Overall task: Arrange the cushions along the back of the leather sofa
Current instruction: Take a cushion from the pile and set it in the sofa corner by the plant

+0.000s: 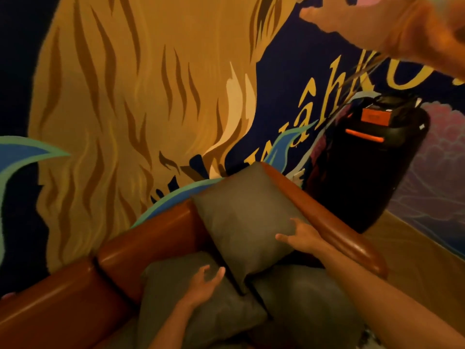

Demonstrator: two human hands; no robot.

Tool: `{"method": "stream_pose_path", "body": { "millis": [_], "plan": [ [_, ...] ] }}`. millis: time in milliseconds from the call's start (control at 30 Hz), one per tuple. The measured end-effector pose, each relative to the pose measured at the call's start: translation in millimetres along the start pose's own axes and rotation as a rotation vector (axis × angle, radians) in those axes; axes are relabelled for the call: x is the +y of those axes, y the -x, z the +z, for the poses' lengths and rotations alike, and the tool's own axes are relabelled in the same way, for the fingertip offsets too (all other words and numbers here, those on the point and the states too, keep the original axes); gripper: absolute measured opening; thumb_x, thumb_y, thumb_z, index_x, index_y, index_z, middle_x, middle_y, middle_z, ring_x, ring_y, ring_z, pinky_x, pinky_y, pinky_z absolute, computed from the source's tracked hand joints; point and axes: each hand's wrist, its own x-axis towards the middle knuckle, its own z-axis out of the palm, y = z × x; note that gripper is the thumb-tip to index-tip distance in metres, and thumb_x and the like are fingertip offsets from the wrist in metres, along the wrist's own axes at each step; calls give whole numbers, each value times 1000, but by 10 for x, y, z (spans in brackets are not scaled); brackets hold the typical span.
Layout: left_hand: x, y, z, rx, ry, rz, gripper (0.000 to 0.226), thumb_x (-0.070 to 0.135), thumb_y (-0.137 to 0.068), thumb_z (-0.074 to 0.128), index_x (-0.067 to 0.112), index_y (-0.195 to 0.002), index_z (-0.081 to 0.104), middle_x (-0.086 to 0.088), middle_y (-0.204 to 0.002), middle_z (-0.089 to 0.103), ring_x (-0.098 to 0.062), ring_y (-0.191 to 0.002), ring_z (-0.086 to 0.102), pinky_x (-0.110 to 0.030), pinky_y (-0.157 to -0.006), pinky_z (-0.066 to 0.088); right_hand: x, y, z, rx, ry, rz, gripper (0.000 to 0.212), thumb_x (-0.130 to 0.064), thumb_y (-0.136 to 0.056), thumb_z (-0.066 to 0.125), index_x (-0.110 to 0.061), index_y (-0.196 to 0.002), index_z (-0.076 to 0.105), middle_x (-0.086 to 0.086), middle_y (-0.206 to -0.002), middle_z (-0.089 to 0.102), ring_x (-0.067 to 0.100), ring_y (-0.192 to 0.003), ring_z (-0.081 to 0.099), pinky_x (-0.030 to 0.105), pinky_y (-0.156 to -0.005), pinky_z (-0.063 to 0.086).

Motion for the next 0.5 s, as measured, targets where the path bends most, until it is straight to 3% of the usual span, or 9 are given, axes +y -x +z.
{"method": "stream_pose_path", "body": {
  "millis": [167, 267, 333, 433, 500],
  "plan": [
    [345, -520, 290, 105, 224, -173, 95, 63, -84, 68, 14, -156, 32, -13, -156, 44, -26, -140, 47, -36, -113, 38, -7, -876, -298, 25, -19, 11, 110, -66, -80, 80, -21, -166, 29, 11, -170, 34, 34, -152, 38, 50, -124, 34],
    [479, -746, 392, 132, 345, -249, 103, 59, -81, 74, 14, -159, 23, -10, -157, 43, -26, -140, 47, -44, -111, 42, -24, -1221, -483, 139, -8, -35, 121, -61, -80, 85, -30, -171, 11, 5, -174, 22, 34, -158, 26, 49, -128, 24],
    [581, -894, 432, 140, 393, -298, 107, 58, -79, 77, 17, -160, 20, -5, -157, 43, -25, -138, 48, -44, -103, 46, -23, -1435, -545, 123, -49, -9, 131, -69, -73, 86, -38, -170, 3, 4, -175, 18, 35, -159, 22, 53, -130, 21],
    [697, -1161, 428, 150, 470, -285, 93, 44, -79, 81, 17, -155, 34, -3, -145, 55, -23, -125, 56, -41, -98, 44, 53, -1757, -478, 45, -215, 7, 135, -77, -64, 85, -41, -169, 8, 1, -175, 21, 33, -160, 22, 55, -130, 19],
    [724, -1396, 392, 151, 558, -245, 94, 49, -67, 85, 21, -148, 46, 3, -134, 63, -18, -111, 63, -38, -96, 47, 79, -1942, -390, -6, -298, -28, 134, -82, -62, 83, -44, -169, 11, -3, -174, 24, 30, -160, 23, 53, -130, 18]
  ]
}}
